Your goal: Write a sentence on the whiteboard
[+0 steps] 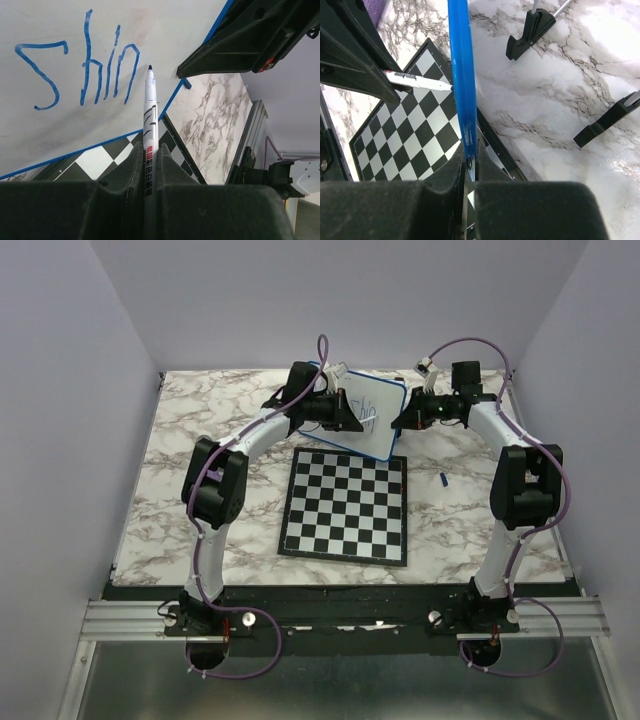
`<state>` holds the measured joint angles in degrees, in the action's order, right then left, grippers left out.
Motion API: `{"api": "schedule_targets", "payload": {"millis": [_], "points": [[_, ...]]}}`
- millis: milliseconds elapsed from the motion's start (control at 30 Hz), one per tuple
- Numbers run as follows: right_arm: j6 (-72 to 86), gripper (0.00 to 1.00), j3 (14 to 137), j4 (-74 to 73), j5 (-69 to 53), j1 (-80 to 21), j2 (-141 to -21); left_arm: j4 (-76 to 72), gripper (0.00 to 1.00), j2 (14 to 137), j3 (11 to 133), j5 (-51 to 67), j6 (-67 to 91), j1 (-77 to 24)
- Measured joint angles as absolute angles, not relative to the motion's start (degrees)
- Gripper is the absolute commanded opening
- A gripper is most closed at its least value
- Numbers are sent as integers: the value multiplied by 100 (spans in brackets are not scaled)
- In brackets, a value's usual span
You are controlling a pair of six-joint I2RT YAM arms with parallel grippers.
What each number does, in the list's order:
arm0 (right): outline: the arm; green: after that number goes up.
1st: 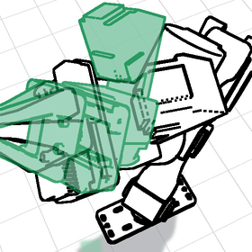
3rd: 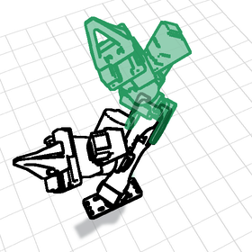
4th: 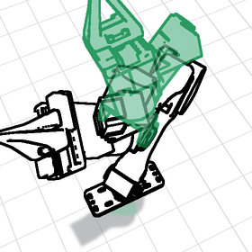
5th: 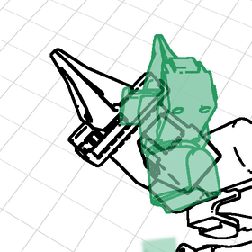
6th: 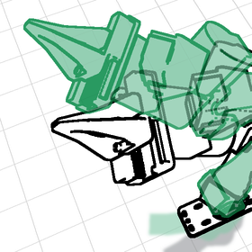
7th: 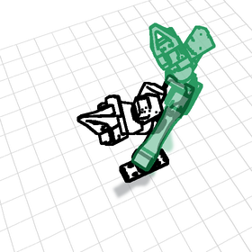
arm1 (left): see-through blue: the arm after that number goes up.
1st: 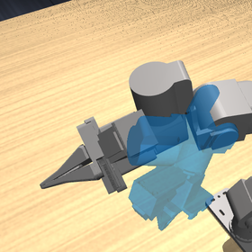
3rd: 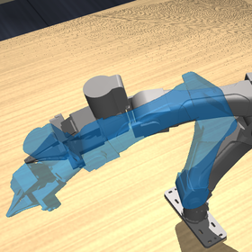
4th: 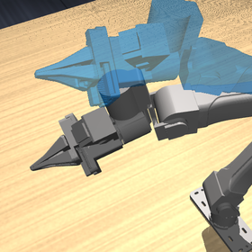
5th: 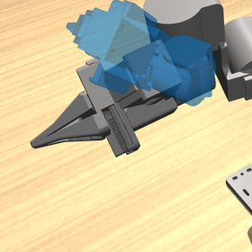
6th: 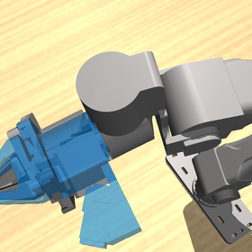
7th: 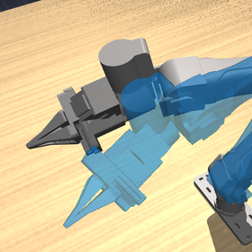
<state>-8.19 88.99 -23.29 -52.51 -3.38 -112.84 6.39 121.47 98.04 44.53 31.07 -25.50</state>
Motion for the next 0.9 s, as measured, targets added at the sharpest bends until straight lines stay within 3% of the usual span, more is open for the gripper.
{"api": "schedule_targets", "payload": {"millis": [900], "points": [[-821, 0, 8899, -2327, -5238, -325, -11284, 1011, 0, 12422, 10267, 4460, 2982, -2641]]}}
